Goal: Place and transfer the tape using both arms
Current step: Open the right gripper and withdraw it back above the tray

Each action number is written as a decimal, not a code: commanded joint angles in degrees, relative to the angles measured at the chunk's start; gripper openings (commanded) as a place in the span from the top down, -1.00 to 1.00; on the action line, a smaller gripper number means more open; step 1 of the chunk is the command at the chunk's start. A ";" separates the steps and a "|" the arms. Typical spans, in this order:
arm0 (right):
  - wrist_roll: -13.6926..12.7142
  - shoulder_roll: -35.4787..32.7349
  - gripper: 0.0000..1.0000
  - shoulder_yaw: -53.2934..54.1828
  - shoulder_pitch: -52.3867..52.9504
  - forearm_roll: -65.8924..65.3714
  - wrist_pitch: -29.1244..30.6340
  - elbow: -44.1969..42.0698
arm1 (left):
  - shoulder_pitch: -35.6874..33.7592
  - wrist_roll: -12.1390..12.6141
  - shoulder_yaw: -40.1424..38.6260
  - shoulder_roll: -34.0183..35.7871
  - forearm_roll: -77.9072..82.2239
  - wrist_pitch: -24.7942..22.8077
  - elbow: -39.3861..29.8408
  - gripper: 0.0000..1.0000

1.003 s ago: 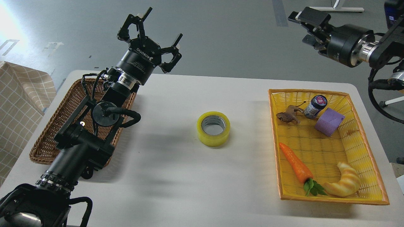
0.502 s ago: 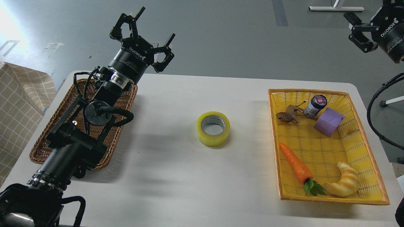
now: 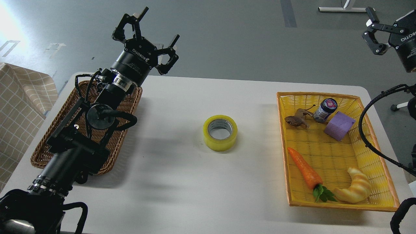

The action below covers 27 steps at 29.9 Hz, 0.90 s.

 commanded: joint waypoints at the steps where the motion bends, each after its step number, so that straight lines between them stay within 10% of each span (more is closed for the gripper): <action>1: 0.17 0.29 -0.98 0.11 -0.03 2.11 0.00 0.01 | -0.16 0.17 0.01 0.11 0.01 0.00 -0.06 -0.95; 14: 5.80 3.45 -0.96 1.69 -3.63 7.04 0.00 -0.42 | 0.02 0.78 0.10 1.08 0.10 0.00 0.12 -0.95; 27: 5.45 8.37 -0.96 0.91 -9.96 7.30 0.00 -1.13 | -0.24 0.08 0.01 1.08 6.40 0.00 -0.15 -0.95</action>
